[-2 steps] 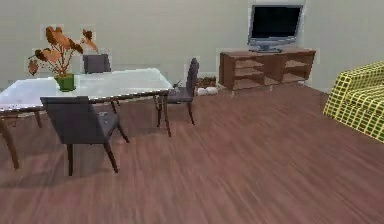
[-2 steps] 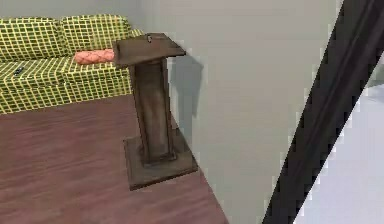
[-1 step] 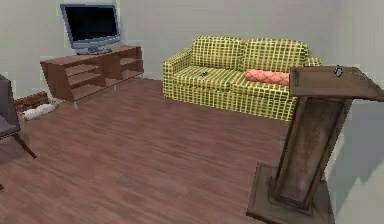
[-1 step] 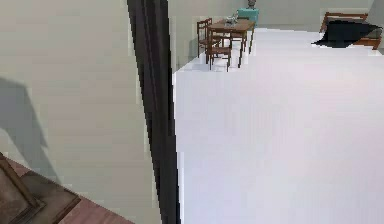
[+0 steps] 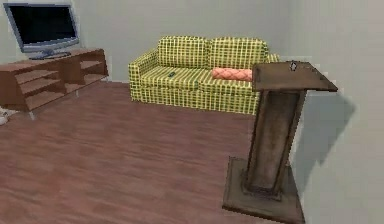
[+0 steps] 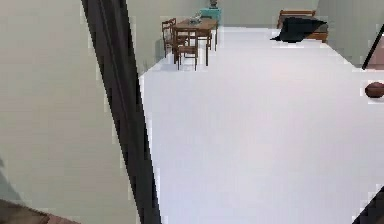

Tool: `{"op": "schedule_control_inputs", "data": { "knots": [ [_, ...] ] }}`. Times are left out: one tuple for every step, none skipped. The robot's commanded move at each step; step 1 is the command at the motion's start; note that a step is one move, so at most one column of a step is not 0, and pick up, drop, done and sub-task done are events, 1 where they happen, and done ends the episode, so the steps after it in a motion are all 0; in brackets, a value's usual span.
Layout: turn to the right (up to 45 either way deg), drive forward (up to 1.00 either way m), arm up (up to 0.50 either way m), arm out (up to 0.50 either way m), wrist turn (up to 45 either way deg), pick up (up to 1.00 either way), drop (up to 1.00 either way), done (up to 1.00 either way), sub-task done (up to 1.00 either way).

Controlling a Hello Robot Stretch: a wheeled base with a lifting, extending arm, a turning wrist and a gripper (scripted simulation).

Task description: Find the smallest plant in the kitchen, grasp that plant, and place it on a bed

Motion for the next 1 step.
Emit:
{"op": "schedule_control_inputs", "data": {
  "knots": [
    [0.0, 0.05, 0.0, 0.0, 0.0, 0.0, 0.0, 0.0, 0.0]
  ]
}}
